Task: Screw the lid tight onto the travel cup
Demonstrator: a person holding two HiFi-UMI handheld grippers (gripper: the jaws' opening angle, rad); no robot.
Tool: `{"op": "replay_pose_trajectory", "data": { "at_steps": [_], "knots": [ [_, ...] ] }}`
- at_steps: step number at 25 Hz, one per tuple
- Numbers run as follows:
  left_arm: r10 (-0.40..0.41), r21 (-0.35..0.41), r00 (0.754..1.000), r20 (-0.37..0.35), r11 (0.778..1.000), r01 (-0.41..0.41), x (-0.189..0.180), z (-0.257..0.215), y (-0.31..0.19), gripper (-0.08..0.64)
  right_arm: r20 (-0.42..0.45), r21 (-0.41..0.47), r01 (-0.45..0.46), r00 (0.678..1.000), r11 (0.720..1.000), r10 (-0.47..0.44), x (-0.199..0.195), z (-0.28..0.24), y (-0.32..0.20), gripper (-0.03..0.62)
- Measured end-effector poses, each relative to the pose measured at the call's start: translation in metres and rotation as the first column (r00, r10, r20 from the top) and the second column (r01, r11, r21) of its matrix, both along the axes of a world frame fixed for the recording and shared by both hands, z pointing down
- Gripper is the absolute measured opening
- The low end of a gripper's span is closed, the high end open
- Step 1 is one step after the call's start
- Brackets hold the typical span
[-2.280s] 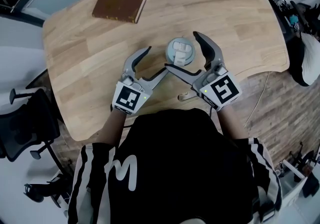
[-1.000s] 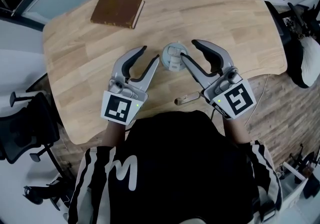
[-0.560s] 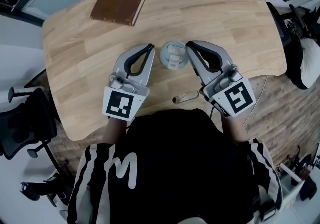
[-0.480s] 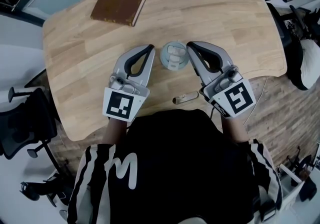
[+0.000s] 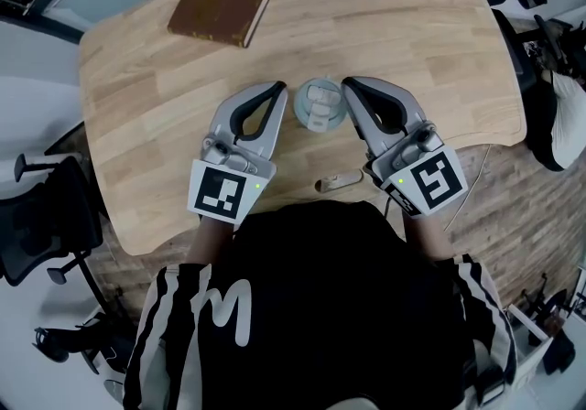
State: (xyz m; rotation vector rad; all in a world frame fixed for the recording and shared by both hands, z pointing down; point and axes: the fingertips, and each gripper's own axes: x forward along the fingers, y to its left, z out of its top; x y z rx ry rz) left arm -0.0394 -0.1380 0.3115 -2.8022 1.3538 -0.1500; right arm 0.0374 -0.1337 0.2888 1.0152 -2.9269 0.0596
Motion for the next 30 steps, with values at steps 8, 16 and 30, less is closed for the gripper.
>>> {"op": "replay_pose_trajectory", "data": {
  "at_steps": [8,16,30],
  "knots": [
    [-0.003,-0.003,1.000,0.003,1.000,0.003,-0.0001,0.0001,-0.0002,0.003,0.010,0.009,-0.008,1.000,1.000,0.008,0.0018,-0.0013,-0.0025,0.000],
    [-0.001,-0.003,1.000,0.000,1.000,0.001,0.0014,0.0012,0.0002,0.002,-0.002,0.013,-0.005,1.000,1.000,0.005,0.0023,-0.0002,-0.0021,0.001],
    [-0.002,-0.001,1.000,-0.006,1.000,0.002,0.0008,-0.0007,0.0008,0.003,0.011,0.005,-0.004,1.000,1.000,0.004,0.0010,-0.0015,-0.0010,0.000]
  ]
}}
